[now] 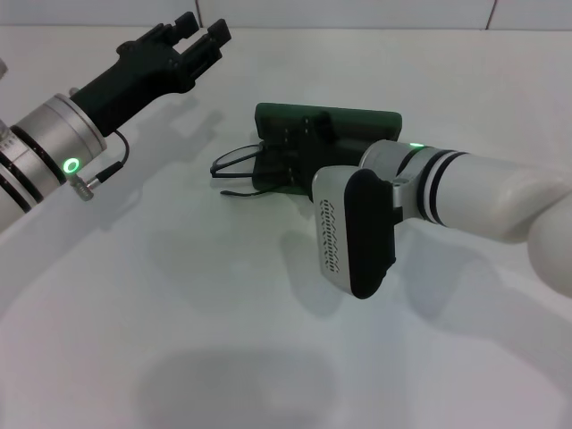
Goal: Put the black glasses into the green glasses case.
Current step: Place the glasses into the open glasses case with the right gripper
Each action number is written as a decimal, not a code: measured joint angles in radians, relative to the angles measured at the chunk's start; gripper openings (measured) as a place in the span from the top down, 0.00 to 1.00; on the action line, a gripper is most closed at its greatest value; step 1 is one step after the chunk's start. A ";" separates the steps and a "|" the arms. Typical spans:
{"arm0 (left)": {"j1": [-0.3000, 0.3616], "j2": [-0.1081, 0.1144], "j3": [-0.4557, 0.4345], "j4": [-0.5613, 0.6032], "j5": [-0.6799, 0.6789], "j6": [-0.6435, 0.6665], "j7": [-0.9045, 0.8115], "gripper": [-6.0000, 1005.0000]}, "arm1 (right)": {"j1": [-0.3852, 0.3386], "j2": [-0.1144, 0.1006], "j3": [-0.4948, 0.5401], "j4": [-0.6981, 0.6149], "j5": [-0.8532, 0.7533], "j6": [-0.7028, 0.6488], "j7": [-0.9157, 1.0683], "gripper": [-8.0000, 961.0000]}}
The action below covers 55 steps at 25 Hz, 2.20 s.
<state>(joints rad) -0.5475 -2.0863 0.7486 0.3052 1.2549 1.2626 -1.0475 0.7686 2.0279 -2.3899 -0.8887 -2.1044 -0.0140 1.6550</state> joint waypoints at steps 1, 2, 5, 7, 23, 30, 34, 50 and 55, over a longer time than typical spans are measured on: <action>0.000 0.000 0.000 0.000 0.000 0.000 0.000 0.37 | 0.001 0.000 0.000 0.001 0.000 0.000 0.001 0.85; 0.000 0.000 0.000 0.000 0.000 0.000 0.000 0.37 | 0.004 0.000 0.000 0.001 0.000 0.000 0.001 0.84; -0.002 0.000 0.000 0.000 0.000 0.000 0.002 0.37 | 0.012 0.000 0.000 0.008 0.002 -0.001 0.002 0.80; -0.004 0.000 0.000 0.000 0.000 0.000 0.002 0.37 | 0.014 0.000 0.000 0.013 0.003 -0.001 0.003 0.78; -0.005 0.000 0.000 0.000 0.000 0.000 0.007 0.37 | 0.098 0.000 -0.060 0.089 0.116 -0.001 0.004 0.48; -0.003 0.000 0.000 0.000 0.000 0.000 0.007 0.37 | 0.098 0.000 -0.071 0.089 0.116 0.017 0.003 0.51; -0.002 0.000 0.000 0.000 0.000 0.000 0.007 0.37 | 0.094 0.000 -0.076 0.090 0.117 0.032 0.002 0.53; 0.003 0.001 0.000 0.000 0.000 0.002 0.004 0.36 | 0.056 0.000 -0.086 0.056 0.112 0.063 -0.026 0.93; 0.005 0.003 0.000 0.000 0.000 0.001 0.000 0.36 | -0.019 0.000 -0.053 -0.006 0.117 0.064 -0.121 0.94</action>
<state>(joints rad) -0.5429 -2.0831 0.7486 0.3053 1.2548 1.2640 -1.0472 0.7498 2.0278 -2.4434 -0.8947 -1.9873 0.0500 1.5342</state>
